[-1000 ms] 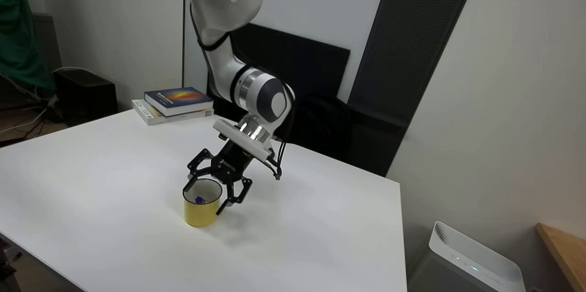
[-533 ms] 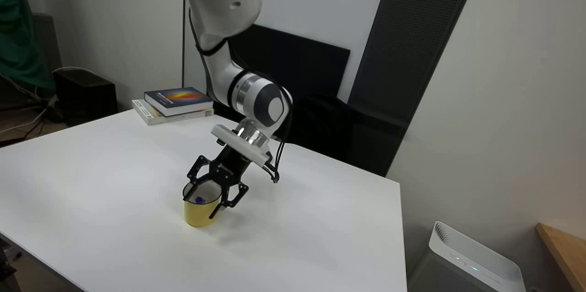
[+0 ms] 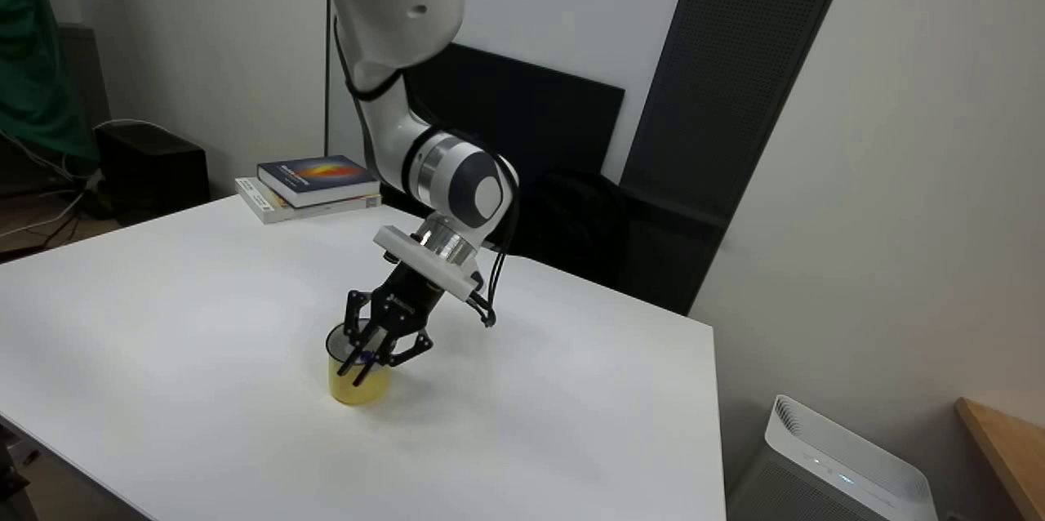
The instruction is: Pick up the marker from the cup and put it on the table
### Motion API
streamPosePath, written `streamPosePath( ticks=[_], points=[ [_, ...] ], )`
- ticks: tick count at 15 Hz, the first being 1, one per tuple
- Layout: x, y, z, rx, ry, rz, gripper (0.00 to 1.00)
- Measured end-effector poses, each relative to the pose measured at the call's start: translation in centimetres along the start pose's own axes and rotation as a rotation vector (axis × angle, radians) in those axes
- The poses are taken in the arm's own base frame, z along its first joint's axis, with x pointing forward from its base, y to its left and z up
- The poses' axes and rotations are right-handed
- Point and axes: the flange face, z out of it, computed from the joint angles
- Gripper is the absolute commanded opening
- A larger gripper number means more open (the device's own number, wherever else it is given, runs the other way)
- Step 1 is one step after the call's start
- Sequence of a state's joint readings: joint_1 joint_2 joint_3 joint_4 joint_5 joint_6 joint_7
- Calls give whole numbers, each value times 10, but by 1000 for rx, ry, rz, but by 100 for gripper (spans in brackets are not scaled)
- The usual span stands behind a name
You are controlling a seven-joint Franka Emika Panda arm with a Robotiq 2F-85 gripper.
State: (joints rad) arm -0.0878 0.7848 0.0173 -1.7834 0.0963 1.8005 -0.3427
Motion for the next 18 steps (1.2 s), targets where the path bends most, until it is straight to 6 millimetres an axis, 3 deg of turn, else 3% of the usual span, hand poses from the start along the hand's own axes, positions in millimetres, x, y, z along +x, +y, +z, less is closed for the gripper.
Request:
streamPosePath(
  ticks=[9,18],
  points=[
    [-3,-5,-9,-6,15,-12,2],
    [-43,-47,-82,-61,133,-55,2]
  ],
)
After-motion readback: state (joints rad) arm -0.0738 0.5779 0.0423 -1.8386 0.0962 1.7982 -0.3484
